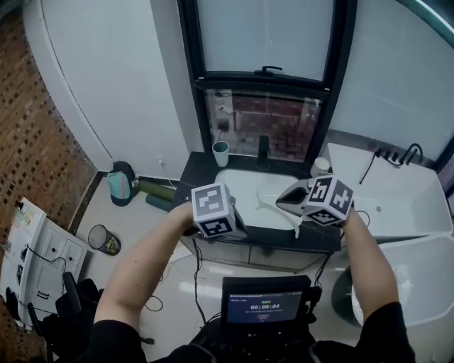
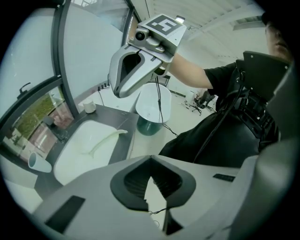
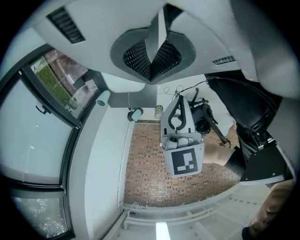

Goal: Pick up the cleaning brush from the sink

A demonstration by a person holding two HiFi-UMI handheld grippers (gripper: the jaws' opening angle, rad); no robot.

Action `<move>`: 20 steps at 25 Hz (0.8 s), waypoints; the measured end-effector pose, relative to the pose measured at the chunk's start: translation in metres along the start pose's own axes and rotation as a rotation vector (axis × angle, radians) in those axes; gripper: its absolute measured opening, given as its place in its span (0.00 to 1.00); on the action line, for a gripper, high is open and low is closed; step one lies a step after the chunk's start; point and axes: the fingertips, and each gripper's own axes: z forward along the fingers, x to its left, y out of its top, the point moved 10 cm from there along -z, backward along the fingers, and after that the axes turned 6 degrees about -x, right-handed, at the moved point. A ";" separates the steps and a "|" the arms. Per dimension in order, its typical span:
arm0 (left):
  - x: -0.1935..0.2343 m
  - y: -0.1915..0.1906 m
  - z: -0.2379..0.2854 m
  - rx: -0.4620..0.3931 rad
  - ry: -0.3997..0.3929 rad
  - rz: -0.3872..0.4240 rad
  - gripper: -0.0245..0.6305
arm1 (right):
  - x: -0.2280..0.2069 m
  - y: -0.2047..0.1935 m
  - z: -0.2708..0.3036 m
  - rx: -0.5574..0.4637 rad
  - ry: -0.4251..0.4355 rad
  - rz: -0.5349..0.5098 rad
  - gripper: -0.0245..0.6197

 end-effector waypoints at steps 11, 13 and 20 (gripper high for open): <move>0.206 0.007 -0.019 -0.394 0.517 -0.326 0.06 | -0.184 -0.033 0.056 -0.084 -0.141 0.178 0.04; 0.238 -0.012 -0.016 -0.427 0.565 -0.375 0.06 | -0.211 -0.040 0.076 -0.074 -0.188 0.234 0.14; 0.340 -0.069 0.015 -0.546 0.557 -0.719 0.06 | -0.286 -0.100 0.146 0.028 -0.277 0.437 0.14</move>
